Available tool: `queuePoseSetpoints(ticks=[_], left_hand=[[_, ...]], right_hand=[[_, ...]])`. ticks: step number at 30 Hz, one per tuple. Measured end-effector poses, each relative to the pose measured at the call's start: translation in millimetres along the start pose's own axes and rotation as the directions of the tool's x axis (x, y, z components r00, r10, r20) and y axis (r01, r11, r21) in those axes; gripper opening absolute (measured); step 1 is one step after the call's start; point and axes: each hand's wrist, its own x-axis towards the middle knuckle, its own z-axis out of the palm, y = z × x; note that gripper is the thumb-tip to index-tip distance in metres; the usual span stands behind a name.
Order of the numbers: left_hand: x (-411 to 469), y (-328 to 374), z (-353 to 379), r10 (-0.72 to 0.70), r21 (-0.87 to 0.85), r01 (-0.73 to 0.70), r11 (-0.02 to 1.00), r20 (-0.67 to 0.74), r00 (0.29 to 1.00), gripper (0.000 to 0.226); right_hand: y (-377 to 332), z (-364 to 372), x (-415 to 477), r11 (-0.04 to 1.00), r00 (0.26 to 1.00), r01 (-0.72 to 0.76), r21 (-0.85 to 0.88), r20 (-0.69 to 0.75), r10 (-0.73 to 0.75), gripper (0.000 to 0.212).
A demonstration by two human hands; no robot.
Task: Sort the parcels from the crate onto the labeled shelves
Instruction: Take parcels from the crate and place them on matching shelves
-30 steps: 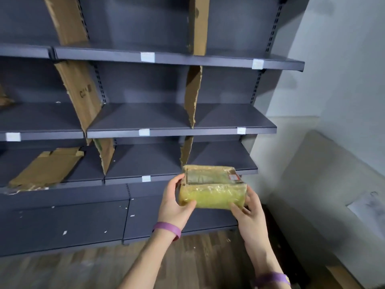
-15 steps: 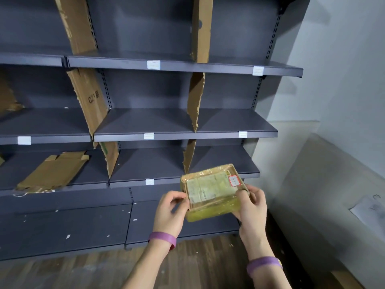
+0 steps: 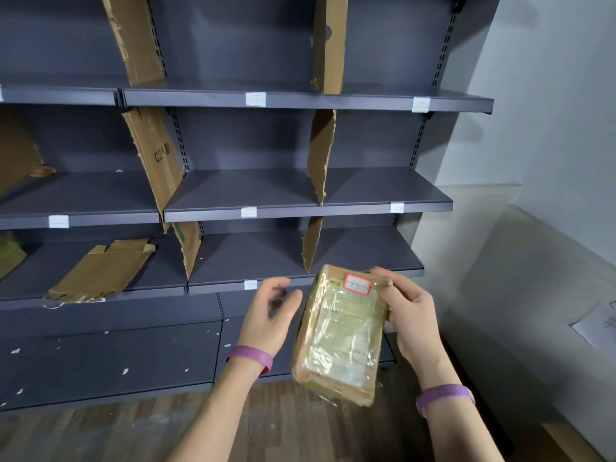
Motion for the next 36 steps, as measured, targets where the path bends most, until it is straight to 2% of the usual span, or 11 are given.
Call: queuePoseSetpoints(ticks=[2, 4, 7, 9, 11, 14, 18, 21, 27, 31, 36], left_hand=[[-4, 2, 2, -0.056, -0.018, 0.059, 0.998, 0.122, 0.991, 0.025], [-12, 5, 3, -0.107, -0.06, 0.12, 0.991, 0.195, 0.975, 0.021], [-19, 1, -1, -0.129, -0.089, 0.151, 0.985, 0.21, 0.969, 0.022], [-20, -5, -4, -0.102, -0.12, 0.128, 0.984, 0.207, 0.973, 0.037], [-21, -7, -6, -0.083, -0.148, 0.11, 0.983, 0.176, 0.981, 0.038], [-22, -6, -2, -0.088, -0.167, 0.103, 0.981, 0.092, 0.992, 0.021], [-15, -8, 3, -0.181, -0.216, 0.163, 0.963, -0.066, 0.981, 0.014], [-7, -10, 5, -0.212, -0.26, 0.173, 0.95, -0.13, 0.969, 0.028], [4, -3, 11, -0.169, -0.031, 0.166, 0.986, -0.202, 0.965, 0.037], [-1, -10, 4, -0.111, 0.072, 0.13, 0.989, -0.226, 0.968, 0.058], [-14, -29, -20, -0.109, 0.092, 0.147, 0.985, -0.326, 0.939, 0.056]], right_hand=[[1, 7, -3, 1.0, 0.999, -0.019, 0.009, 0.04, 0.019, 0.019], [4, 13, -7, 0.999, 0.999, -0.028, 0.027, 0.048, 0.026, 0.018], [6, 19, -12, 0.999, 0.997, -0.027, 0.041, 0.066, 0.024, 0.019], [7, 21, -14, 0.999, 0.995, -0.027, 0.036, 0.098, 0.023, 0.022], [8, 22, -16, 1.0, 0.991, -0.027, 0.017, 0.13, 0.024, 0.026], [13, 24, -16, 0.998, 0.977, -0.033, -0.056, 0.208, 0.044, 0.034], [24, 27, -18, 0.983, 0.924, -0.125, -0.137, 0.345, 0.166, 0.053], [28, 28, -22, 0.984, 0.875, -0.129, -0.12, 0.453, 0.17, 0.041], [38, 39, 0, 0.993, 0.883, -0.004, -0.118, 0.465, 0.059, 0.044], [49, 65, 16, 0.995, 0.884, 0.009, -0.099, 0.465, 0.038, 0.048], [69, 101, 18, 0.993, 0.809, 0.021, -0.118, 0.586, 0.053, 0.051]])
